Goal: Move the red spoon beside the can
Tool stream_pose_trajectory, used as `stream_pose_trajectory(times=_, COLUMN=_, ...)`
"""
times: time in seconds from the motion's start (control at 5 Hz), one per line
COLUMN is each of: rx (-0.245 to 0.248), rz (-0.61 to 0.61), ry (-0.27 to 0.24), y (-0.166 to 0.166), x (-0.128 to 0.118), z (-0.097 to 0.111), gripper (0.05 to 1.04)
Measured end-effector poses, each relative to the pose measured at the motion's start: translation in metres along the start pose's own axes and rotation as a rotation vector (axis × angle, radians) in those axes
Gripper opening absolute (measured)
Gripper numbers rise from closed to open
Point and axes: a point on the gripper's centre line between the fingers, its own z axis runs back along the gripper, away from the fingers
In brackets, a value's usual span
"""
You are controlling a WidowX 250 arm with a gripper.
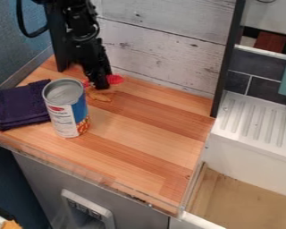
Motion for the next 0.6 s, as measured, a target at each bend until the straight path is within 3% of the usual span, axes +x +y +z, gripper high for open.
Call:
stream_pose_trajectory(times=0.2, rx=0.002, rz=0.003, ry=0.000, y=0.002, x=-0.002, z=-0.001, gripper=0.410)
stream_pose_trajectory(times=0.4, rx=0.026, rz=-0.068, ry=0.008, y=0.018, x=-0.023, z=-0.006, gripper=0.410)
stream_pose_trajectory(times=0.6, rx=0.014, rz=-0.152, ry=-0.003, y=0.030, x=-0.052, z=0.002, gripper=0.410)
